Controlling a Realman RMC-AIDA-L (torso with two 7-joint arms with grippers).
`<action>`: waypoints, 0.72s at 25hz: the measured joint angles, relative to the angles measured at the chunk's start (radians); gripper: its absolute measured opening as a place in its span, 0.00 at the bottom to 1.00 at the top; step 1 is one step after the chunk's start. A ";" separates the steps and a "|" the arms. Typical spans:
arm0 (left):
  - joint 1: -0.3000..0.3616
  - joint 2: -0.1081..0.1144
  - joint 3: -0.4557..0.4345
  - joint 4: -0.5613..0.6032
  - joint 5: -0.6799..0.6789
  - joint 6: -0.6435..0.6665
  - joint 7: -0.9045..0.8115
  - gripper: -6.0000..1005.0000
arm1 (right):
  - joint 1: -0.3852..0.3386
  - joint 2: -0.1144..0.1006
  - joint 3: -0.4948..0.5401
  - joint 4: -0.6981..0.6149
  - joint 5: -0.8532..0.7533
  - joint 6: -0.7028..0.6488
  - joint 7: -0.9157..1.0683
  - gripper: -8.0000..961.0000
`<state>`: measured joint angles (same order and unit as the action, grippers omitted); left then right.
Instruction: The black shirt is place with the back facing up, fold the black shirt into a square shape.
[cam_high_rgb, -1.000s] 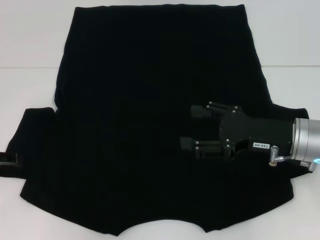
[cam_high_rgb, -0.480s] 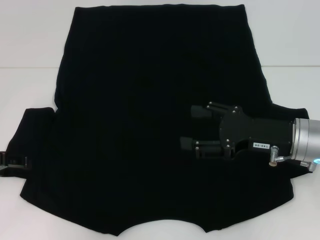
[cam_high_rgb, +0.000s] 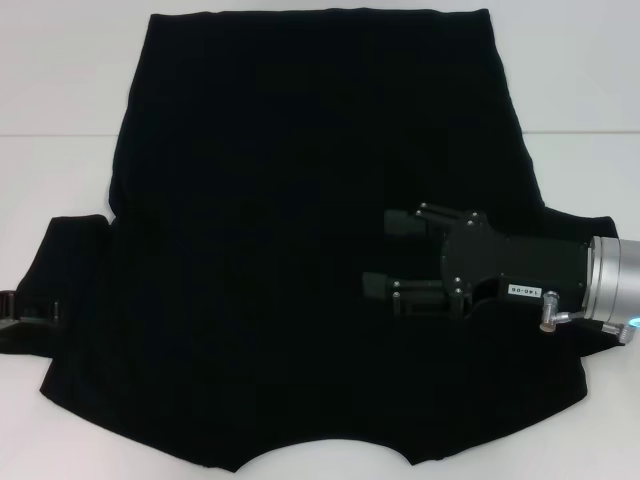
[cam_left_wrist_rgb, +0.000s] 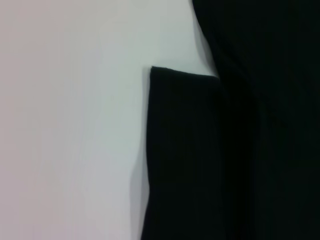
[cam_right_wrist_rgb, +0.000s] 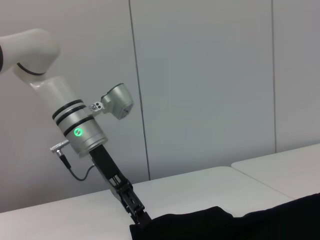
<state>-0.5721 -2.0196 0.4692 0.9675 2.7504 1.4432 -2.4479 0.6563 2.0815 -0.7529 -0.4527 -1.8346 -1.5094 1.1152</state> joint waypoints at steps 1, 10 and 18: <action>0.000 0.003 -0.001 0.000 0.000 -0.001 0.000 0.87 | -0.001 0.000 0.000 0.000 0.000 0.000 0.000 0.95; 0.007 0.006 -0.005 0.013 0.013 -0.009 -0.006 0.87 | -0.009 0.001 0.001 -0.005 0.000 0.000 0.000 0.95; 0.010 0.004 -0.004 0.013 0.026 -0.018 -0.008 0.87 | -0.010 0.003 0.001 -0.006 0.000 0.000 0.000 0.95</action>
<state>-0.5620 -2.0153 0.4647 0.9802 2.7765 1.4256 -2.4557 0.6464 2.0847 -0.7516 -0.4587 -1.8346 -1.5098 1.1152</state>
